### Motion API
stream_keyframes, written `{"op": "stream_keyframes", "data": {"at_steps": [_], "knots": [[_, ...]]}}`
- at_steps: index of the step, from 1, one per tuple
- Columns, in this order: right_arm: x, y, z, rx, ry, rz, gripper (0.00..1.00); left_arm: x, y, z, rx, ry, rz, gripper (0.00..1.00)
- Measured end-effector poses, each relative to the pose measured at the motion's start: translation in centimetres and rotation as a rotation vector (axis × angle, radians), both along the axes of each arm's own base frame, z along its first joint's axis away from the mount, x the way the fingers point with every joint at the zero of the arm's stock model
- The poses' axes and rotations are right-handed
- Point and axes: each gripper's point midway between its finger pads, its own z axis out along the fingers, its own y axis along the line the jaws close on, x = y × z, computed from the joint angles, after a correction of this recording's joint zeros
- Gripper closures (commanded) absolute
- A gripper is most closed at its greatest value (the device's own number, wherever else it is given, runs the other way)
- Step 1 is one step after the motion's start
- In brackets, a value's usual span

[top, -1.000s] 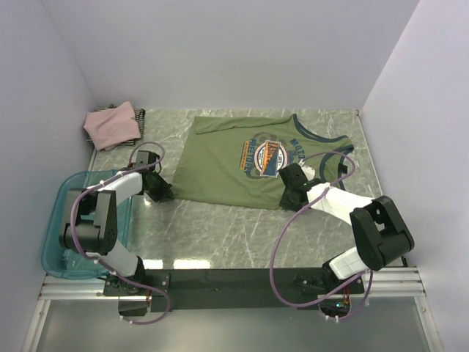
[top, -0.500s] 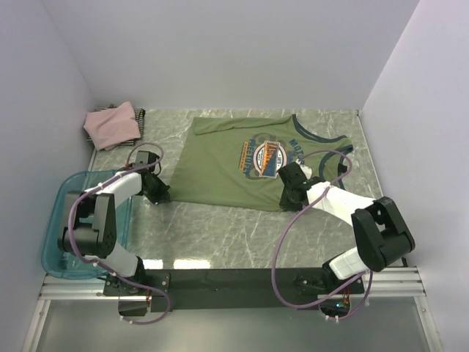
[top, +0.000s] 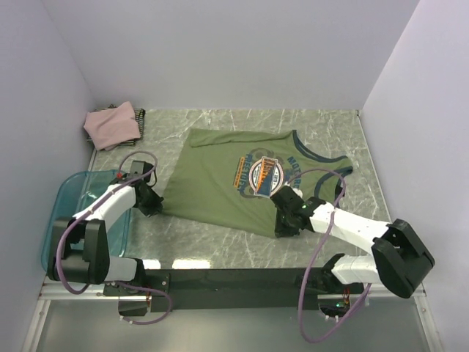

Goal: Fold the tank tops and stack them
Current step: Fold the tank top

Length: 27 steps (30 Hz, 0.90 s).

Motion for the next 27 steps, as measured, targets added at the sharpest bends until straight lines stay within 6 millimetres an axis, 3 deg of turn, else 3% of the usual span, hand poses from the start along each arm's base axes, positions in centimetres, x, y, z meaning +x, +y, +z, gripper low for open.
{"op": "stream_keyframes", "data": {"at_steps": [4,7,11,13,17,22,27], "knots": [[-1.0,-0.5,0.2,-0.014,0.028,-0.006,1.00,-0.4,0.2,0.2,0.007,0.003,0.002,0.99],[-0.4,-0.9,0.7,-0.029,0.038,-0.022,1.00,0.3,0.0,0.8,0.004,-0.003,0.000,0.99],[2.3,-0.7,2.1,-0.030,0.018,-0.041,1.00,3.5,-0.3,2.3,-0.003,-0.049,0.001,0.99],[4.5,-0.7,3.1,-0.021,-0.006,-0.058,1.00,5.6,-0.6,3.1,-0.010,-0.082,0.003,0.99],[8.3,-1.6,4.0,-0.005,-0.044,-0.104,1.00,9.1,-1.3,3.1,-0.040,-0.116,0.009,0.99],[10.9,-2.5,3.6,-0.011,-0.035,-0.119,1.00,11.7,-2.1,2.8,-0.069,-0.123,0.029,0.99],[12.5,-2.9,2.7,-0.009,-0.010,-0.116,1.00,15.7,-3.1,5.1,-0.089,-0.201,0.029,0.99]]}}
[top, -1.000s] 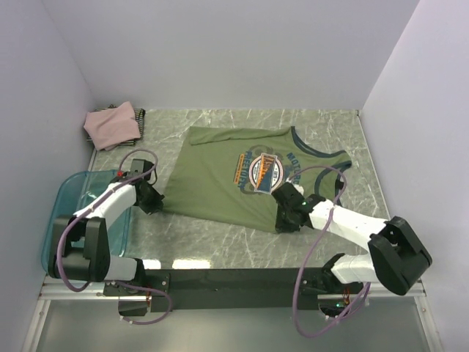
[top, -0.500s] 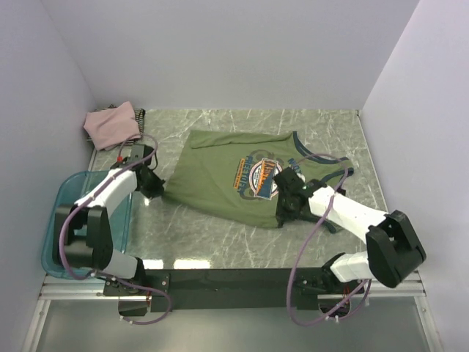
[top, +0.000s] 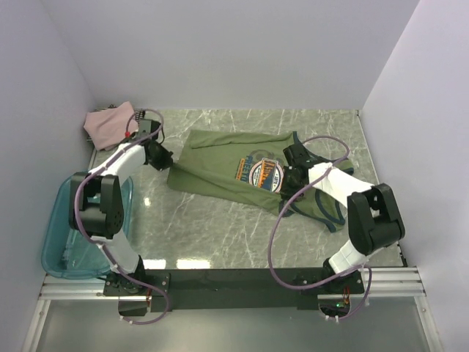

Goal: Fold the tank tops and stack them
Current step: Fold the tank top

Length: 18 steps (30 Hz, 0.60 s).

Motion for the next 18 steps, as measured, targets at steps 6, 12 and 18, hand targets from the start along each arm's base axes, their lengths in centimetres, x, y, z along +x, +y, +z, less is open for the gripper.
{"op": "stream_keyframes", "data": {"at_steps": [6,12,18], "knots": [[1.7,-0.6,-0.3,0.021,-0.001,-0.012,0.97,3.1,-1.5,0.6,-0.009,-0.035,-0.010,0.99],[3.2,-0.8,-0.2,0.032,-0.022,-0.018,0.62,4.0,-2.0,-1.4,0.000,0.005,-0.010,0.99],[4.0,-0.6,0.7,0.052,-0.091,-0.021,0.49,4.4,-2.0,-1.7,0.001,0.010,-0.001,0.99]]}}
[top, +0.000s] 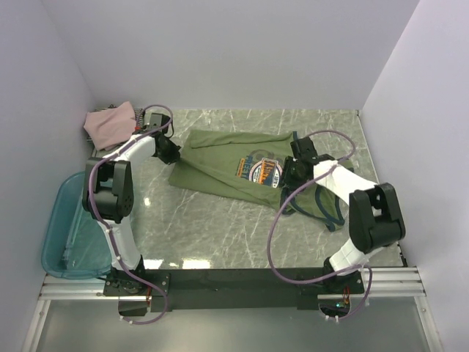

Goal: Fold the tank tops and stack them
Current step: Fold the tank top

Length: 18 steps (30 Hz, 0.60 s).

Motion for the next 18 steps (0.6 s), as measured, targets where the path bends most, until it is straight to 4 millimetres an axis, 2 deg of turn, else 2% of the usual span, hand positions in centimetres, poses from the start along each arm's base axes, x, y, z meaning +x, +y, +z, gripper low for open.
{"op": "stream_keyframes", "data": {"at_steps": [6,12,15,18], "knots": [[-1.6,0.4,1.3,0.015,-0.069,0.003,0.49,0.0,0.0,-0.4,0.001,0.009,0.000,0.99],[-3.4,1.2,-0.3,0.016,-0.037,0.018,0.50,0.0,0.0,-0.5,0.002,0.010,0.000,0.99],[-3.2,1.3,-0.5,0.020,-0.038,0.008,0.53,0.2,0.0,-0.4,0.001,0.007,0.000,0.99],[-2.9,1.4,-0.9,0.021,-0.040,0.001,0.61,0.2,0.0,-0.6,0.003,0.011,0.000,0.99]]}}
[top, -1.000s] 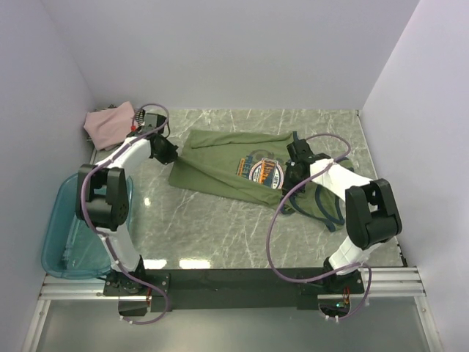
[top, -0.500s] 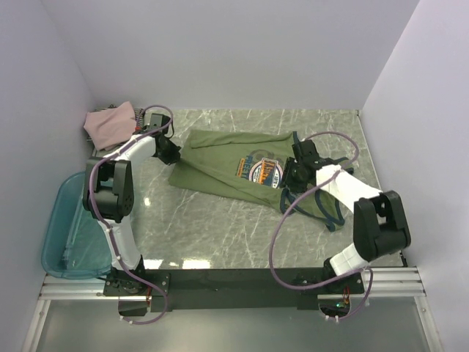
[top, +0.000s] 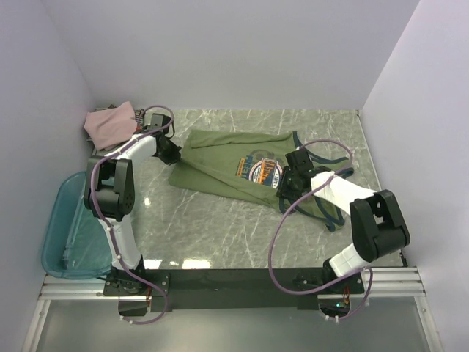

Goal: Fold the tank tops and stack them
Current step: Fold the tank top

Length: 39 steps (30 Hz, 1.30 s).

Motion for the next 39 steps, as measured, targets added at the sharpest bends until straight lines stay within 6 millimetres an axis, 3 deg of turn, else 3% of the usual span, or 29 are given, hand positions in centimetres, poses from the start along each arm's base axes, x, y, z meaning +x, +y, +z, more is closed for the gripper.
{"op": "stream_keyframes", "data": {"at_steps": [3,4,6,12,23,26,33,39], "knots": [[0.1,0.1,-0.6,-0.002,0.010,-0.004,0.80,0.0,0.1,-0.1,0.004,0.003,0.002,0.99],[0.1,0.1,-0.6,0.000,0.010,-0.007,0.93,0.0,0.1,-0.1,0.006,0.003,0.003,0.99],[0.3,0.1,-0.5,0.002,0.004,-0.013,1.00,0.0,0.2,-0.2,0.009,0.002,0.005,0.99],[0.2,-0.7,0.0,-0.028,-0.005,-0.036,1.00,0.0,0.3,-0.2,0.016,0.002,0.009,0.99],[2.4,-2.9,4.0,-0.050,-0.098,-0.090,1.00,0.1,0.4,-0.8,0.024,0.013,0.011,0.99],[3.0,-3.7,3.5,-0.061,-0.084,-0.103,1.00,0.2,0.4,-0.7,0.024,0.011,0.011,0.99],[3.4,-4.4,-0.1,-0.084,0.012,-0.117,1.00,0.3,0.3,-1.2,0.027,0.019,0.007,0.99],[4.6,-4.3,0.2,-0.088,-0.004,-0.124,1.00,0.6,0.3,-0.8,0.028,0.008,0.003,0.99]]}}
